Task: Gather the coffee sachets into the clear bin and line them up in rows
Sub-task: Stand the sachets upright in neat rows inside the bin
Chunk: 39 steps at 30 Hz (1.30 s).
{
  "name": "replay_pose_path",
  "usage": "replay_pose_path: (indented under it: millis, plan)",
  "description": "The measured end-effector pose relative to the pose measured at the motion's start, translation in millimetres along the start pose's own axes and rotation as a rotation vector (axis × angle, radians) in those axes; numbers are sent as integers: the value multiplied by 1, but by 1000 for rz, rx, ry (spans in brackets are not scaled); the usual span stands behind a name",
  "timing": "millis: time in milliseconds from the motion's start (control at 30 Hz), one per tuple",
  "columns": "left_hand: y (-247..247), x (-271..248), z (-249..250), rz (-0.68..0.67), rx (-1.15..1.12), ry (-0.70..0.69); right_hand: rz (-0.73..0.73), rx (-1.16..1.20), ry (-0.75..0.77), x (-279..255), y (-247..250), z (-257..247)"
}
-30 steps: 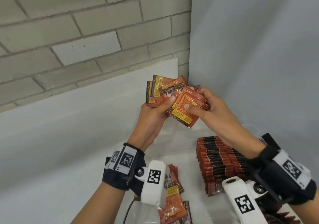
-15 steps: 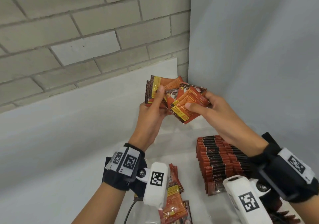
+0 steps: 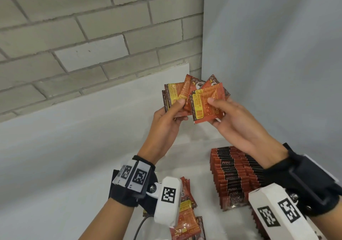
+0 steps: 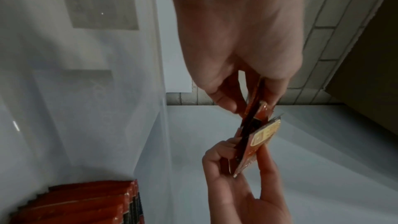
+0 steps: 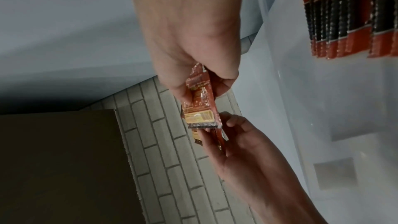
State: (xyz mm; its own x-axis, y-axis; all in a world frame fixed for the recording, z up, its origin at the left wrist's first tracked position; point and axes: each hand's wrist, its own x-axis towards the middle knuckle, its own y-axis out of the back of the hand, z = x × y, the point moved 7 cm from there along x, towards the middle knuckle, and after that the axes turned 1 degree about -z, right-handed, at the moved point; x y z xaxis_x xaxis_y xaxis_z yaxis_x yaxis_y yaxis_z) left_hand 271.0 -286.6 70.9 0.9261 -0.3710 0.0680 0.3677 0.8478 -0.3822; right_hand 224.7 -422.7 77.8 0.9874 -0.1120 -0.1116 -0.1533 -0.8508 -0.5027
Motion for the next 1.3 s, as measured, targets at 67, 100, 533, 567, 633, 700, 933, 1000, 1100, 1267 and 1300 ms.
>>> replay_pose_path:
  millis: [67,100,533,567,633,700,933,1000,1100,1267,1300]
  plan:
    - [-4,-1,1,-54,-32,17,6,-34,0,-1,1,-1]
    - [-5,-2,2,-81,-80,29,11,-58,-9,-1,2,-1]
    - [-18,-14,-9,-239,-339,376,-76,-362,-69,-5,0,3]
    - [-21,-16,-9,-273,-316,379,-95,-397,-63,-6,-2,5]
    - [-26,-18,-6,-324,-244,361,-121,-495,-38,-6,-5,9]
    - [-27,-18,-4,-349,-210,345,-122,-634,9,-5,-5,10]
    - [-22,-19,-15,-308,-255,460,-123,-793,291,-12,-14,-6]
    - [-22,-20,-14,-313,-262,471,-192,-802,356,-15,-19,-9]
    - [-21,-20,-17,-317,-256,516,-307,-959,518,-24,-32,-13]
    - [-30,-26,-18,-374,-127,552,-570,-1107,475,-38,-50,5]
    - [-30,-28,-18,-374,-100,549,-604,-1128,432,-40,-51,9]
